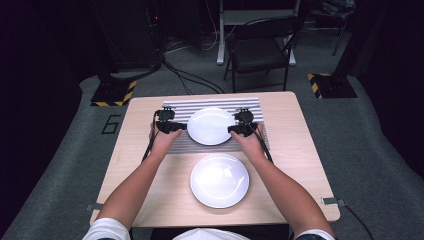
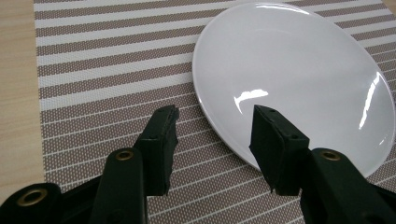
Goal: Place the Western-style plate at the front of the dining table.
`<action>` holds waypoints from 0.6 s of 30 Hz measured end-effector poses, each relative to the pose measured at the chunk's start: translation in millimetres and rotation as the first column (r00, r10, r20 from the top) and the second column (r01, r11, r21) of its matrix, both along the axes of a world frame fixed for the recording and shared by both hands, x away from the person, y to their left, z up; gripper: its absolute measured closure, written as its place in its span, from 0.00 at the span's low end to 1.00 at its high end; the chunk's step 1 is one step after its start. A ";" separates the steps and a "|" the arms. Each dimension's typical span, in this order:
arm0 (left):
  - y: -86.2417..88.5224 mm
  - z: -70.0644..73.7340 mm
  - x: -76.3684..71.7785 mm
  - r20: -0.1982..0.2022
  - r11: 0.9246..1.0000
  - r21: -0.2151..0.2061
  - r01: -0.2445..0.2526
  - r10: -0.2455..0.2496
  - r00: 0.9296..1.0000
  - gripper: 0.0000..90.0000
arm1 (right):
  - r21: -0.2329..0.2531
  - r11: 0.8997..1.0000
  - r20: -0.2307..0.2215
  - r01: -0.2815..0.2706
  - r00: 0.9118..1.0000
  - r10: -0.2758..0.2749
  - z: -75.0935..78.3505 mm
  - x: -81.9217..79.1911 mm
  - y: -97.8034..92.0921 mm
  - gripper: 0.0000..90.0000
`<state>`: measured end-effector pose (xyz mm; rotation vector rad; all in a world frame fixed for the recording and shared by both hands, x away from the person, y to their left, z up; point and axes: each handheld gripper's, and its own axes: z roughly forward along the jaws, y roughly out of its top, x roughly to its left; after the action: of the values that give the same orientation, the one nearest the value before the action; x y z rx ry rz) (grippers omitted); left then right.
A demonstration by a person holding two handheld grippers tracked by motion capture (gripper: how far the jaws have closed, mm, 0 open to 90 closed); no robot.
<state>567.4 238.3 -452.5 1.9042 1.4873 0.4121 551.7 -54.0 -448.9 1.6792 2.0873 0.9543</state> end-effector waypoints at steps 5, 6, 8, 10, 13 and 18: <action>8.1 2.8 -6.1 -0.003 1.000 -0.018 0.007 -0.007 1.000 0.50 | 0.027 0.999 -0.007 -0.018 1.000 0.018 4.3 -6.5 -5.4 0.52; 9.5 3.3 -7.5 -0.002 1.000 -0.027 0.008 -0.008 1.000 0.49 | 0.027 0.999 -0.004 -0.026 1.000 0.026 5.0 -7.3 -6.5 0.51; 12.0 5.0 -10.4 -0.005 1.000 -0.027 0.013 -0.013 1.000 0.47 | 0.037 0.999 -0.013 -0.026 1.000 0.026 8.1 -10.9 -7.2 0.50; 13.9 6.6 -13.1 -0.010 0.999 -0.032 0.022 -0.023 1.000 0.45 | 0.041 0.998 0.009 -0.045 0.999 0.045 9.6 -13.7 -8.3 0.47; 15.7 8.9 -18.3 0.009 0.999 -0.040 0.030 -0.030 1.000 0.44 | 0.026 0.997 0.047 -0.074 0.996 0.073 10.5 -19.9 -9.0 0.44; 19.2 8.9 -27.9 0.009 0.997 -0.053 0.048 -0.047 0.999 0.43 | 0.032 0.994 0.036 -0.108 0.994 0.107 11.9 -28.4 -9.6 0.42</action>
<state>539.5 257.5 -443.6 1.8905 1.4309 0.3549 523.3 -63.6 -437.0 1.5680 2.1693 1.0487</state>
